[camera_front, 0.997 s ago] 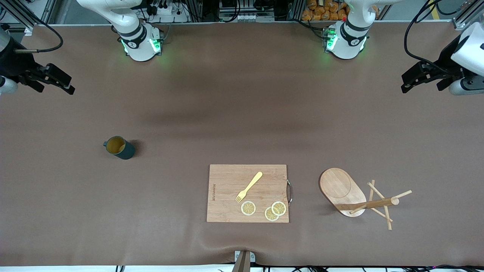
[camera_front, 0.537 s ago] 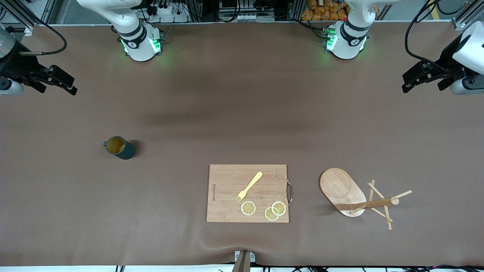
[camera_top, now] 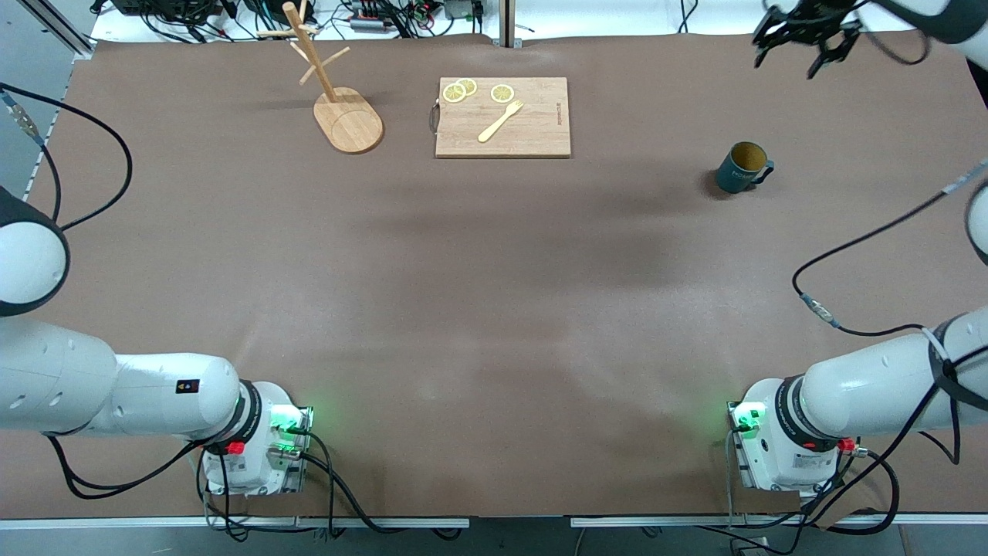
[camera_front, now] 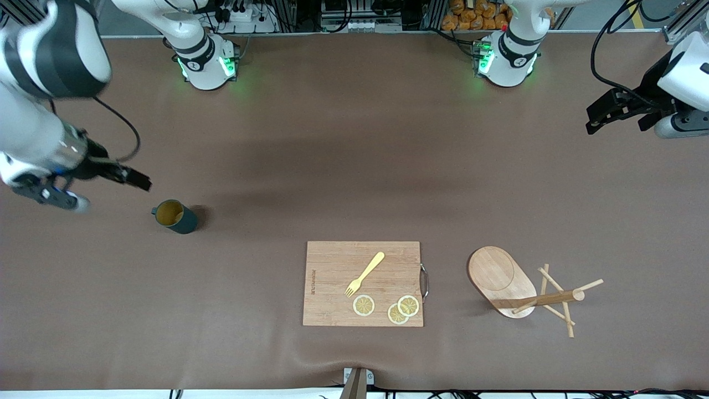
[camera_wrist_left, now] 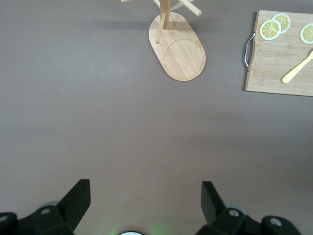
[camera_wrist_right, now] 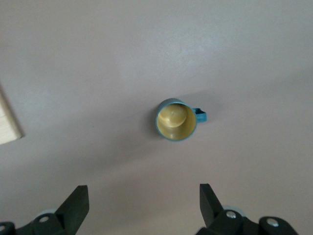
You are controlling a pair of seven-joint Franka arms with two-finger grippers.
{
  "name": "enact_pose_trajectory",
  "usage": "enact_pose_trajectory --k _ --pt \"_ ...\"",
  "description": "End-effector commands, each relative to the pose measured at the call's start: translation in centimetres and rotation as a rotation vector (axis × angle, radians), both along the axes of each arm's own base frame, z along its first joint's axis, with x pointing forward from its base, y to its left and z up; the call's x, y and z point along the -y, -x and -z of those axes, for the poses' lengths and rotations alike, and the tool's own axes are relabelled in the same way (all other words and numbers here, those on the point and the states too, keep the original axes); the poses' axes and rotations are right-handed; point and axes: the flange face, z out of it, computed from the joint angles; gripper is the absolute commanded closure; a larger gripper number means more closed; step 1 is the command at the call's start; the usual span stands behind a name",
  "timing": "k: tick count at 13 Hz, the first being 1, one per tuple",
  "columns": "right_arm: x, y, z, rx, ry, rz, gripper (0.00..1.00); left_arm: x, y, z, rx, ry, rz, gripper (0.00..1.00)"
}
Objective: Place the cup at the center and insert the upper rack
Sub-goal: 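Reach the right gripper down over the teal mug and grasp its rim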
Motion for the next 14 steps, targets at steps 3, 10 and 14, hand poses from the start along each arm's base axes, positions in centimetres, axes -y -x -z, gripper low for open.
enact_pose_trajectory --k 3,10,14 --pt "0.1 -3.0 9.5 -0.082 0.017 0.104 0.00 0.3 0.1 -0.2 -0.004 -0.004 -0.017 0.00" --pt "2.1 -1.3 19.4 -0.066 0.020 0.147 0.00 1.3 0.2 -0.5 0.009 -0.003 0.001 0.00" --pt "2.4 -1.5 22.3 -0.071 0.018 0.159 0.06 1.4 -0.4 0.3 0.011 -0.023 0.007 0.00"
